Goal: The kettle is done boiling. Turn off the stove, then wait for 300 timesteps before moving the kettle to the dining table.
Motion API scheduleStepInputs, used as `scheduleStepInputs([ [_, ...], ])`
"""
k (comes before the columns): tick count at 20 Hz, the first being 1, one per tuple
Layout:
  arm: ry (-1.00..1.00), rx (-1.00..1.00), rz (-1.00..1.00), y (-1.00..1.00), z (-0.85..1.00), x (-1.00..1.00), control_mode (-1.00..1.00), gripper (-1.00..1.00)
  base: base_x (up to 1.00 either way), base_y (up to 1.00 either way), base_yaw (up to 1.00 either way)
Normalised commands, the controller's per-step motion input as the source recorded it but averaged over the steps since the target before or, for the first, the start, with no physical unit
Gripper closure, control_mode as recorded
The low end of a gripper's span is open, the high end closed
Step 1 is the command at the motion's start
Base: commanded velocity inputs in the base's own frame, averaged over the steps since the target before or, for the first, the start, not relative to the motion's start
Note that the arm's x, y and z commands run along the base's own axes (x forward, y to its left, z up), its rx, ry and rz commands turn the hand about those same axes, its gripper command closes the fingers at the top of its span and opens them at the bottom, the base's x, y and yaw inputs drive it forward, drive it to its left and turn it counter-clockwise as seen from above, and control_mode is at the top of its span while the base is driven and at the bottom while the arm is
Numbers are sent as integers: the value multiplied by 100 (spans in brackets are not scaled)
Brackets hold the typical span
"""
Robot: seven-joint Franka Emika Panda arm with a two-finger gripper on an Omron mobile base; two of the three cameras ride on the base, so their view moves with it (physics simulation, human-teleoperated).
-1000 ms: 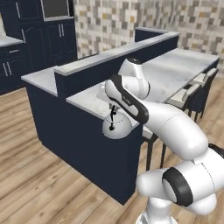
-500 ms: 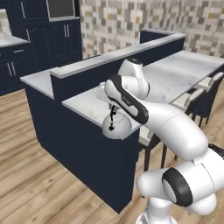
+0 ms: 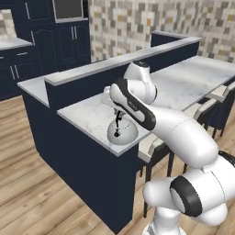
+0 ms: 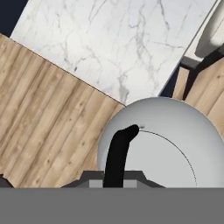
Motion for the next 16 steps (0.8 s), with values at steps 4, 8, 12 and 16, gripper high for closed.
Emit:
scheduleStepInputs([
  [4,0,0,0,0,0,0,100,100,17,-53,13],
  [8,0,0,0,0,0,0,100,100,19,-51,13],
  [12,0,0,0,0,0,0,100,100,25,-43,13],
  [16,0,0,0,0,0,0,100,100,36,-20,11],
])
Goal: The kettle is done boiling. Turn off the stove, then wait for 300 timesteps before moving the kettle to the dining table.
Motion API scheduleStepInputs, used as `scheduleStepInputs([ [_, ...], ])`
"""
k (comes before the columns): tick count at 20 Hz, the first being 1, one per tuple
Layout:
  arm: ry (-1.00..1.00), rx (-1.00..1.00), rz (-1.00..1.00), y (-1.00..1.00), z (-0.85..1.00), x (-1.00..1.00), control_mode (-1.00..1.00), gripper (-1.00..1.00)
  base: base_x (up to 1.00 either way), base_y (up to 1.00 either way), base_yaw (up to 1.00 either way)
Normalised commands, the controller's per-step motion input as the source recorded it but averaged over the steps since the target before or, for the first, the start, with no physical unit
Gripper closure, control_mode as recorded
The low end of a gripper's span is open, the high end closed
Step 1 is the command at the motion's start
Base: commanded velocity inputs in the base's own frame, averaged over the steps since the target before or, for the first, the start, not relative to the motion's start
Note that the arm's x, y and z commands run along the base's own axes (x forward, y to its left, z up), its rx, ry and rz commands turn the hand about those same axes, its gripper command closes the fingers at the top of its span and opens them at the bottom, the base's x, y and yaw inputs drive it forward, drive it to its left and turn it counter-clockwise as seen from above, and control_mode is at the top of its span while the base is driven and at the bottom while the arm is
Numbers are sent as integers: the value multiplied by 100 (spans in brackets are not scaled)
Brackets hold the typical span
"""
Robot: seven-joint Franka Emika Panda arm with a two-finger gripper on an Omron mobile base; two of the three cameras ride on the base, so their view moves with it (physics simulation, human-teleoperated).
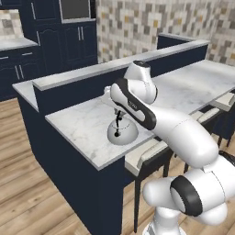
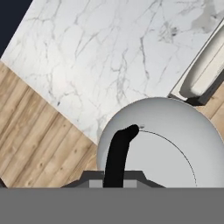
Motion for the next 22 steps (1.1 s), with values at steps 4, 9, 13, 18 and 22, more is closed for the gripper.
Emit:
scheduleStepInputs([
  [4,0,0,0,0,0,0,100,100,10,0,2],
  [9,0,0,0,0,0,0,100,100,4,0,0],
  [13,0,0,0,3,-9,19,-100,100,0,0,0],
  [18,0,0,0,0,-13,20,-100,100,0,0,0],
  [22,1,0,0,5,-16,33,-100,100,0,0,0],
])
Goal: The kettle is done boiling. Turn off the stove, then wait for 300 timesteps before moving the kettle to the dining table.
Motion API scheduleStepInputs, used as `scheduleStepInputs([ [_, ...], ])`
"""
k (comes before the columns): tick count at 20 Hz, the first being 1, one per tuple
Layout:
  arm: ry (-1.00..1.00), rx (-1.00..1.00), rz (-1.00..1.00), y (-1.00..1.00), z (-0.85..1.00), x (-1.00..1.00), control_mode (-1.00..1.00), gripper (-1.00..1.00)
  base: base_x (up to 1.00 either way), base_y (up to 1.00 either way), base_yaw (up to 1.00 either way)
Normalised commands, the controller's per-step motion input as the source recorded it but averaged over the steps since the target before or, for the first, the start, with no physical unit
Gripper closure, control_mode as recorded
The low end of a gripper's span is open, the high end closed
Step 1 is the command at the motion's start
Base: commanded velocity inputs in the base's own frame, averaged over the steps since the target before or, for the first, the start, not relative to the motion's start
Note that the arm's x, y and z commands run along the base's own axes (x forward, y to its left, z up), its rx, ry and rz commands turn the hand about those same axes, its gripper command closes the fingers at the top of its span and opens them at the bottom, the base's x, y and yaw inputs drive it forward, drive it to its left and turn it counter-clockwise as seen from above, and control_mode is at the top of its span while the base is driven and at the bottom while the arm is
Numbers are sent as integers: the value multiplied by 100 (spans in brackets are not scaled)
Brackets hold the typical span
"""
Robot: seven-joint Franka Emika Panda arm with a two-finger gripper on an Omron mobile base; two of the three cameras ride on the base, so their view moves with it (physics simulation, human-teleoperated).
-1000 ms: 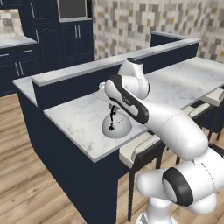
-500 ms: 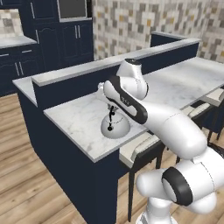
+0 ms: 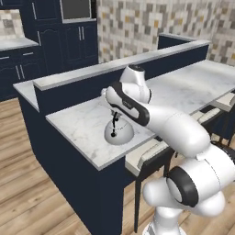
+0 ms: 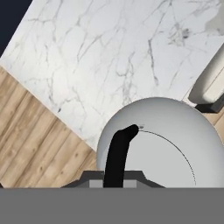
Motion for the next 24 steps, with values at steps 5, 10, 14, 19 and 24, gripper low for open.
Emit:
scheduleStepInputs([
  [5,2,0,2,4,-14,39,-100,100,0,0,0],
  [10,3,0,1,6,-9,35,-100,100,0,0,0],
  [14,1,0,0,3,-9,30,-100,100,0,0,0],
  [19,1,0,0,3,-13,32,-100,100,0,0,0],
  [24,1,0,1,1,-16,28,-100,100,0,0,0],
])
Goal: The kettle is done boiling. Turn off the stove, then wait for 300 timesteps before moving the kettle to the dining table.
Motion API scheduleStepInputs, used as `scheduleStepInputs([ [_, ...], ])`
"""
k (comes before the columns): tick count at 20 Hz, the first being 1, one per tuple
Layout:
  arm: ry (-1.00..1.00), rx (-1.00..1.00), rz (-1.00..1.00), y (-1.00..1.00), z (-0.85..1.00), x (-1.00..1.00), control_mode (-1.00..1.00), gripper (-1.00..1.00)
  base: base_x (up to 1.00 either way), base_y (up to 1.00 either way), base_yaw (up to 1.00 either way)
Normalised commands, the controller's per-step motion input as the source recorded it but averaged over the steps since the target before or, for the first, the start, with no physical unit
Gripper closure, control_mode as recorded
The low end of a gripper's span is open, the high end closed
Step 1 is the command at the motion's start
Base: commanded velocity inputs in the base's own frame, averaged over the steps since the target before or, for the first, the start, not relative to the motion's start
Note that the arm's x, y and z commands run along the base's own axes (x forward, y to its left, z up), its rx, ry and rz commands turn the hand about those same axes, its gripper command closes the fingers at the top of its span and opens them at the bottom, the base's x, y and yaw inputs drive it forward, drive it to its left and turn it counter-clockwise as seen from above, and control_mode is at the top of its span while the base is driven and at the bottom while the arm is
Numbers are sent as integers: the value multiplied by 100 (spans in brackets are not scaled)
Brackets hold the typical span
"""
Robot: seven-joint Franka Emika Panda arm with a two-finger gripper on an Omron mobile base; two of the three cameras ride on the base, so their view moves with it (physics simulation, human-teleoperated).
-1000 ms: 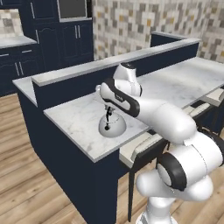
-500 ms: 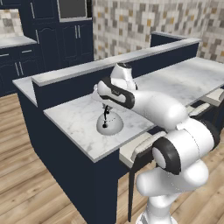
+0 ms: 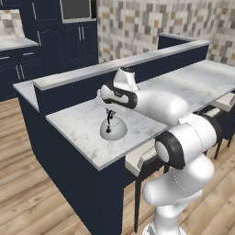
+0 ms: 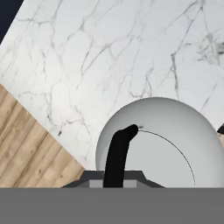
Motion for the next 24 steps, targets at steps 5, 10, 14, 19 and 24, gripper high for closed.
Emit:
scheduleStepInputs([
  [5,1,0,1,0,-16,30,-100,100,0,0,0],
  [10,0,0,2,0,-17,25,-100,100,0,0,0],
  [14,0,0,2,0,-18,22,-100,100,0,0,0],
  [19,0,0,1,0,-17,20,-100,100,0,0,0],
  [24,0,0,1,1,-15,22,-100,100,0,0,0],
])
